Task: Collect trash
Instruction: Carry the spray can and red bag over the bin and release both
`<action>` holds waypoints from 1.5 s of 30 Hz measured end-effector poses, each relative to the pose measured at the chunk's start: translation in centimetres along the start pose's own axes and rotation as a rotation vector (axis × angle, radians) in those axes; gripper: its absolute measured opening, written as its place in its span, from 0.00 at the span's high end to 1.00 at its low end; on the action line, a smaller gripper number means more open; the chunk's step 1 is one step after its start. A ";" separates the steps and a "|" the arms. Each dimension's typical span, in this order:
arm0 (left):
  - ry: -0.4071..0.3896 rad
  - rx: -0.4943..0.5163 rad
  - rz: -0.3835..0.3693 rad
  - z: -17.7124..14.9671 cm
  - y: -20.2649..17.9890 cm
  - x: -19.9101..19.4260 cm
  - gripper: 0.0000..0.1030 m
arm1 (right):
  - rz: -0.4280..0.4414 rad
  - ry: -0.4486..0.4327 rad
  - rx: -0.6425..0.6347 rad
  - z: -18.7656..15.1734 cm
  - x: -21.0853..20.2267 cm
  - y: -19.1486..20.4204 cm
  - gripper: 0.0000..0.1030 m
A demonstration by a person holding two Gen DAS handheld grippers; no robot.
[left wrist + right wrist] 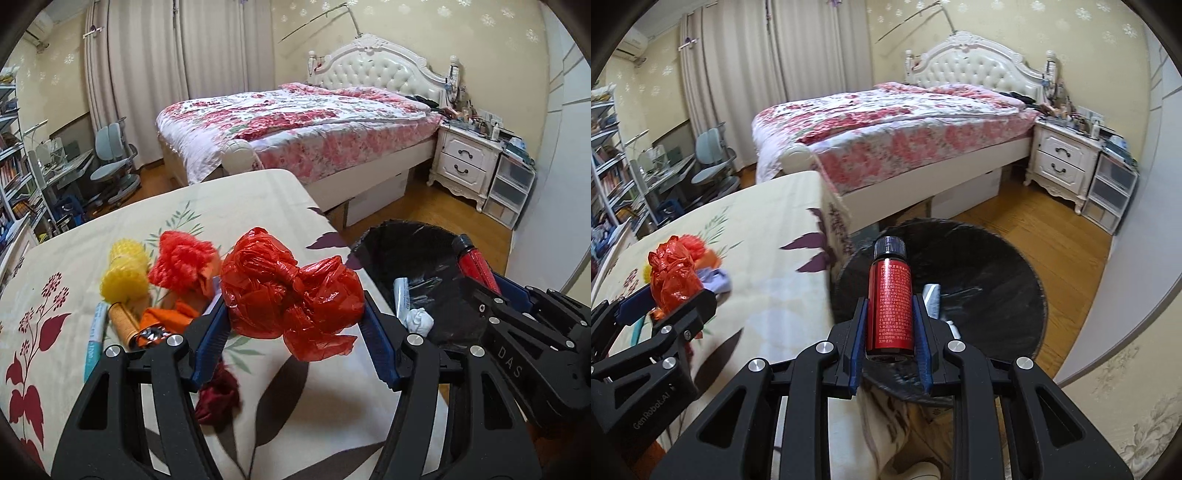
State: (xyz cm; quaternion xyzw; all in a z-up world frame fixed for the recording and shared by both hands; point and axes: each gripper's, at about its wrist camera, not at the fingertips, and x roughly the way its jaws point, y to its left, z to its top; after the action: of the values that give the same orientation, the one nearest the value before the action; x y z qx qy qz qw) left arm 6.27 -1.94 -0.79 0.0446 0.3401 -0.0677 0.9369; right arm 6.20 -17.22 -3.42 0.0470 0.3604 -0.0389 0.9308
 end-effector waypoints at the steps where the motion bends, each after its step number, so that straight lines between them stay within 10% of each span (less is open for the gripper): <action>1: 0.001 0.006 -0.004 0.3 -0.5 0.4 0.37 | -0.012 -0.002 0.004 0.1 0.2 -0.3 0.76; 36: 0.084 0.112 -0.021 2.5 -8.7 8.2 0.36 | -0.123 0.022 0.144 1.3 4.3 -6.9 0.76; 45: 0.096 0.112 -0.033 2.7 -8.7 8.5 0.19 | -0.130 0.030 0.159 1.1 4.6 -7.3 0.72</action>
State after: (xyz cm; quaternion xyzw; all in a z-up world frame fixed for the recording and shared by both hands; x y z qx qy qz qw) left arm 13.10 -11.67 -4.52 0.0944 0.3808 -0.0999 0.9144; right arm 9.52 -24.81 -6.16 0.0976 0.3724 -0.1270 0.9142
